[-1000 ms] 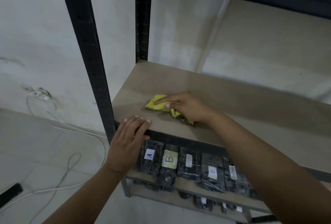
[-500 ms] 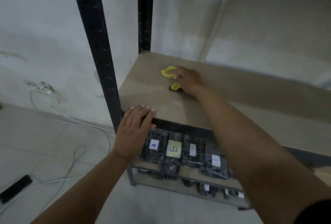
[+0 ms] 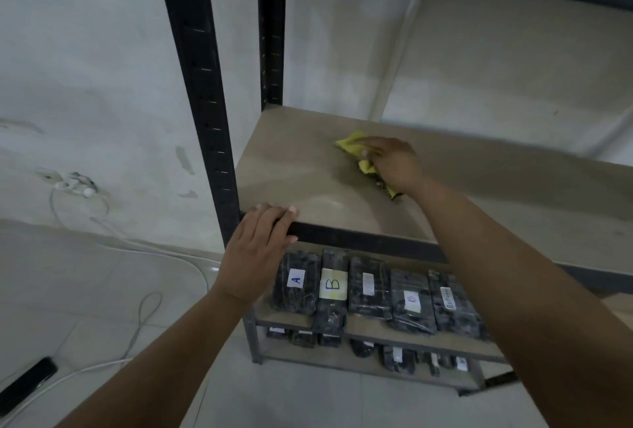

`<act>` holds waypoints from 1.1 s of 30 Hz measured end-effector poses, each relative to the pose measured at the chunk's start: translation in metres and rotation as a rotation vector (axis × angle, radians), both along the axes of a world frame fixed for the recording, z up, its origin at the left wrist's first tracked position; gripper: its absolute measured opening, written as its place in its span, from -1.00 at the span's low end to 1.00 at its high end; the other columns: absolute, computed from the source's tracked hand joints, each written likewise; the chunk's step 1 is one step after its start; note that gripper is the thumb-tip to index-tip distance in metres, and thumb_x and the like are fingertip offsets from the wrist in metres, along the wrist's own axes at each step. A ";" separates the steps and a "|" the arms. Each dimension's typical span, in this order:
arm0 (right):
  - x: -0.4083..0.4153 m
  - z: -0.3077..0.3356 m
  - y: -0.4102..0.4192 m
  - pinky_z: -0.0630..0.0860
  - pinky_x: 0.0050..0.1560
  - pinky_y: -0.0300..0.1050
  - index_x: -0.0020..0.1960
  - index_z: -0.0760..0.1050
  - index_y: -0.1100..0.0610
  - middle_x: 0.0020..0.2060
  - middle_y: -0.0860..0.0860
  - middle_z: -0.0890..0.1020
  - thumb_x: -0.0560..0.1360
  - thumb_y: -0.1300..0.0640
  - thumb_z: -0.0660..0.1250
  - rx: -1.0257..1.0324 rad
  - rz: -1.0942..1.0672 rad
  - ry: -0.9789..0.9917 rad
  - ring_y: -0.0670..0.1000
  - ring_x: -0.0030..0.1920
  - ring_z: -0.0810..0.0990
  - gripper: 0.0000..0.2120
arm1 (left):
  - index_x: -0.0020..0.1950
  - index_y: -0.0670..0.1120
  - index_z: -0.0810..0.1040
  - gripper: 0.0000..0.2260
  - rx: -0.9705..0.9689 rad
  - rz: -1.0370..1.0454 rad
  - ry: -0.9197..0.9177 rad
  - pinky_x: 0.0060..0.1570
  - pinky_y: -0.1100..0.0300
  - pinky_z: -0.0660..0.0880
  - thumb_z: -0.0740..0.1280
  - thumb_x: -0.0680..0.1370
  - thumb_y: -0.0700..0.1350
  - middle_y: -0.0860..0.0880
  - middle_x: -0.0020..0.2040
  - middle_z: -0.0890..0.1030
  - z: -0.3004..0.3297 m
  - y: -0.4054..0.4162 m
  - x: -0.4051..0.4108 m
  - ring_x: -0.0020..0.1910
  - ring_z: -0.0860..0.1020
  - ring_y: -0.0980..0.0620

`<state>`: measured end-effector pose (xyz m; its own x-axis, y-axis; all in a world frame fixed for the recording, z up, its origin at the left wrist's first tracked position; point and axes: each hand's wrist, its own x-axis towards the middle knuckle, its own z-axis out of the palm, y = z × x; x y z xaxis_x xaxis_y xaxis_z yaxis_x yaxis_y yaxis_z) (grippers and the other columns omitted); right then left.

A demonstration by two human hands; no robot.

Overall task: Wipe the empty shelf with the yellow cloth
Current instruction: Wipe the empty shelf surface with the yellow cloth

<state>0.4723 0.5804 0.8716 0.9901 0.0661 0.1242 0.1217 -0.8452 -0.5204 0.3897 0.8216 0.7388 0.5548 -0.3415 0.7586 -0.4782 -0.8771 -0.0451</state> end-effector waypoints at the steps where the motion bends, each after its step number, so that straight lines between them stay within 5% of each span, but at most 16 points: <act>1: 0.004 -0.006 -0.005 0.28 0.23 -0.27 0.31 0.47 -0.02 0.39 0.05 0.42 0.58 0.11 0.17 -0.100 -0.054 0.022 0.10 0.35 0.40 -0.68 | 0.29 -0.17 0.38 -0.64 -0.008 0.002 -0.009 0.31 -0.03 0.33 0.19 0.56 -0.01 -0.13 0.17 0.40 0.000 0.000 0.001 0.20 0.39 -0.13; 7: -0.017 -0.029 0.012 0.15 0.42 -0.08 0.36 0.40 -0.07 0.48 0.07 0.25 0.60 0.09 0.12 -0.216 -0.033 0.036 0.09 0.49 0.18 -0.66 | 0.26 -0.16 0.41 -0.64 -0.023 -0.008 -0.087 0.31 0.01 0.30 0.20 0.55 0.02 -0.12 0.13 0.41 -0.001 0.000 0.008 0.16 0.39 -0.11; 13: -0.082 -0.028 0.046 0.27 0.32 -0.15 0.27 0.49 -0.10 0.41 -0.02 0.39 0.58 0.11 0.18 -0.114 0.090 -0.056 0.02 0.44 0.29 -0.70 | 0.23 -0.17 0.43 -0.64 -0.049 -0.018 -0.042 0.21 -0.06 0.43 0.24 0.52 0.00 -0.18 0.04 0.56 0.004 -0.001 0.005 0.13 0.41 -0.12; 16: -0.090 -0.018 0.050 0.39 0.09 -0.18 0.22 0.52 -0.11 0.23 0.02 0.58 0.57 0.09 0.19 0.046 0.048 -0.041 0.07 0.19 0.54 -0.72 | 0.23 -0.12 0.41 -0.68 -0.082 -0.045 0.096 0.10 -0.03 0.52 0.19 0.54 0.00 -0.16 0.04 0.55 0.018 0.001 -0.007 0.09 0.41 -0.08; 18: -0.084 -0.009 0.047 0.39 0.03 -0.21 0.24 0.52 -0.09 0.21 0.02 0.60 0.57 0.10 0.19 0.179 0.010 -0.062 0.06 0.14 0.56 -0.72 | 0.30 -0.09 0.37 -0.67 -0.200 -0.116 0.245 0.10 0.07 0.49 0.19 0.54 -0.06 -0.11 0.09 0.50 0.029 0.001 -0.017 0.08 0.38 0.02; 23: -0.066 -0.002 0.044 0.24 0.22 -0.23 0.45 0.24 -0.02 0.44 0.01 0.33 0.61 0.02 0.11 0.362 0.032 0.094 0.03 0.40 0.32 -0.59 | 0.30 -0.06 0.40 -0.62 -0.685 -0.128 0.422 0.01 0.28 0.36 0.20 0.50 -0.29 -0.01 0.15 0.43 0.077 -0.029 -0.038 0.00 0.40 0.12; 26: -0.067 -0.002 0.022 0.33 0.19 -0.18 0.38 0.33 -0.02 0.33 0.02 0.47 0.60 0.05 0.12 0.567 -0.089 0.010 0.01 0.30 0.44 -0.65 | 0.25 -0.06 0.43 -0.68 -0.673 -0.173 0.438 0.03 0.28 0.38 0.16 0.51 -0.24 0.03 0.15 0.42 0.113 -0.066 -0.037 0.01 0.44 0.10; 30: -0.074 -0.014 -0.027 0.44 0.07 -0.09 0.28 0.44 0.14 0.17 0.15 0.60 0.58 0.14 0.14 0.169 -0.187 -0.125 0.16 0.12 0.57 -0.70 | 0.32 -0.08 0.42 -0.68 -0.413 -0.068 0.475 0.29 0.13 0.27 0.18 0.56 -0.14 -0.08 0.31 0.42 0.135 -0.125 -0.017 0.30 0.35 -0.01; 33: -0.077 -0.029 -0.054 0.43 0.08 -0.02 0.27 0.43 0.18 0.19 0.22 0.55 0.58 0.14 0.12 -0.165 -0.151 -0.115 0.22 0.15 0.52 -0.70 | 0.38 -0.20 0.32 -0.63 -0.177 0.103 0.605 0.44 0.01 0.00 0.06 0.61 -0.10 -0.19 0.45 0.27 0.129 -0.158 0.003 0.45 0.17 -0.14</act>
<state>0.3953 0.5262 0.8424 0.9703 -0.0532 0.2362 0.0375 -0.9307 -0.3637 0.3927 0.6636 0.8677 0.9261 -0.1618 0.3407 -0.2866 -0.8891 0.3568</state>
